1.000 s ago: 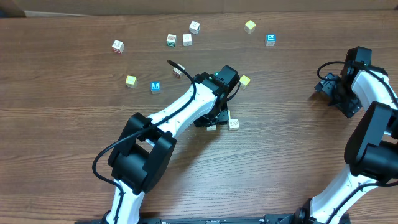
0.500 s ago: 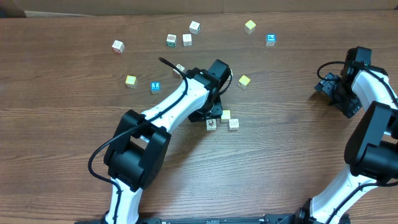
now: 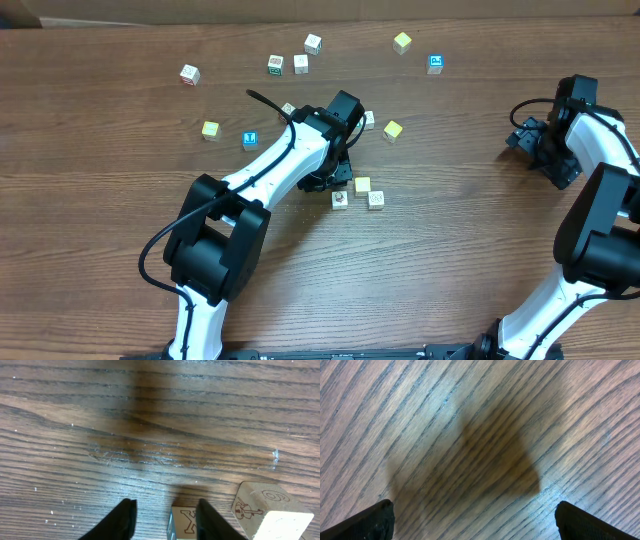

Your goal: Form a circle

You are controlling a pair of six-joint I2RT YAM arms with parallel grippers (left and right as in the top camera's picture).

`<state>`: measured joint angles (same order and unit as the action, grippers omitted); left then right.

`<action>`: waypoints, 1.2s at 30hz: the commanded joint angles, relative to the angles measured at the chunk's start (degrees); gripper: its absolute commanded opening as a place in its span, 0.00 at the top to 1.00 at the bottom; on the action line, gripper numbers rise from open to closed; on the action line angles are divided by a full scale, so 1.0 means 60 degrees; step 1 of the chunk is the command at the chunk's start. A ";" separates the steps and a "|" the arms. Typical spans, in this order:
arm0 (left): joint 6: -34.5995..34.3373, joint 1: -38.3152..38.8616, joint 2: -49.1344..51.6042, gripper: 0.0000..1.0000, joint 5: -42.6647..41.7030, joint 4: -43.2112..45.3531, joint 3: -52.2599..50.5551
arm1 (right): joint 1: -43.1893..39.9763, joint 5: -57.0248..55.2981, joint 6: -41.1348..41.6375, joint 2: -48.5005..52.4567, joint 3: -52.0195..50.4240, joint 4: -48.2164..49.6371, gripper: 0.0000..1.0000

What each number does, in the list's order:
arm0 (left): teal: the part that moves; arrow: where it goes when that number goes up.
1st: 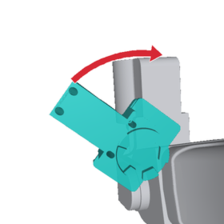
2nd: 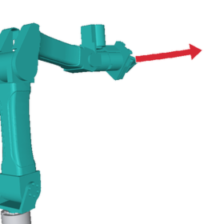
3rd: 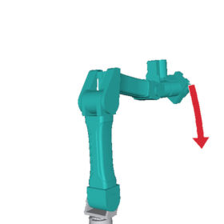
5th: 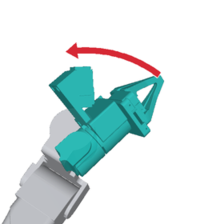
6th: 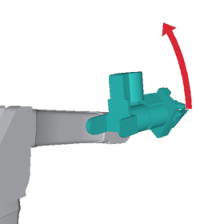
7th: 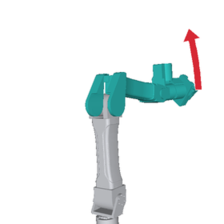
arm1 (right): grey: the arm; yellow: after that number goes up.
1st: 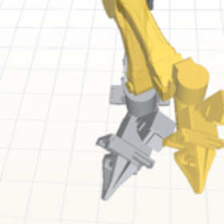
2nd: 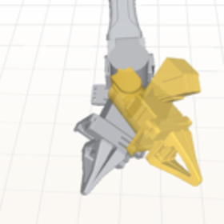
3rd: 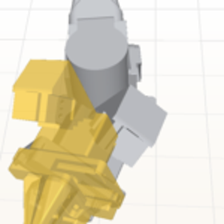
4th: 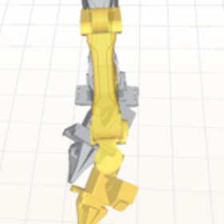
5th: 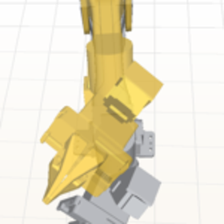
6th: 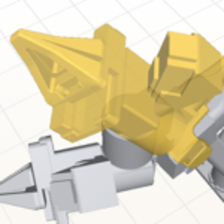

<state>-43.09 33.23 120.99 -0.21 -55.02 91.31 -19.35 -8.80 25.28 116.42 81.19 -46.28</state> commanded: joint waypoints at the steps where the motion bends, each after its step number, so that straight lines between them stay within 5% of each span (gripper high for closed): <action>1: 0.0117 -0.0047 -0.0182 0.70 0.0186 0.0011 -0.0095 | 0.0018 -0.0025 0.0033 -0.0259 -0.0036 0.0029 0.00; 5: 0.0120 -0.0044 -0.0182 0.96 0.0208 0.0000 -0.0095 | 0.0018 -0.0029 0.0033 -0.0259 -0.0036 0.0029 0.00; 14: 0.0240 -0.0036 -0.0182 0.96 0.0208 0.0018 -0.0095 | 0.0018 -0.0025 0.0033 -0.0259 -0.0036 0.0029 0.00; 23: 0.2809 -0.0047 -0.0182 0.96 0.0528 0.0288 -0.0095 | 0.0018 -0.0029 0.0033 -0.0259 -0.0036 0.0029 0.00; 36: 0.3905 -0.0051 -0.0182 0.96 0.0849 0.0397 -0.0095 | 0.0018 -0.0029 0.0033 -0.0259 -0.0036 0.0029 0.00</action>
<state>-22.28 33.21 120.99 3.75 -52.27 91.20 -19.35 -8.80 25.26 116.42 81.19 -46.26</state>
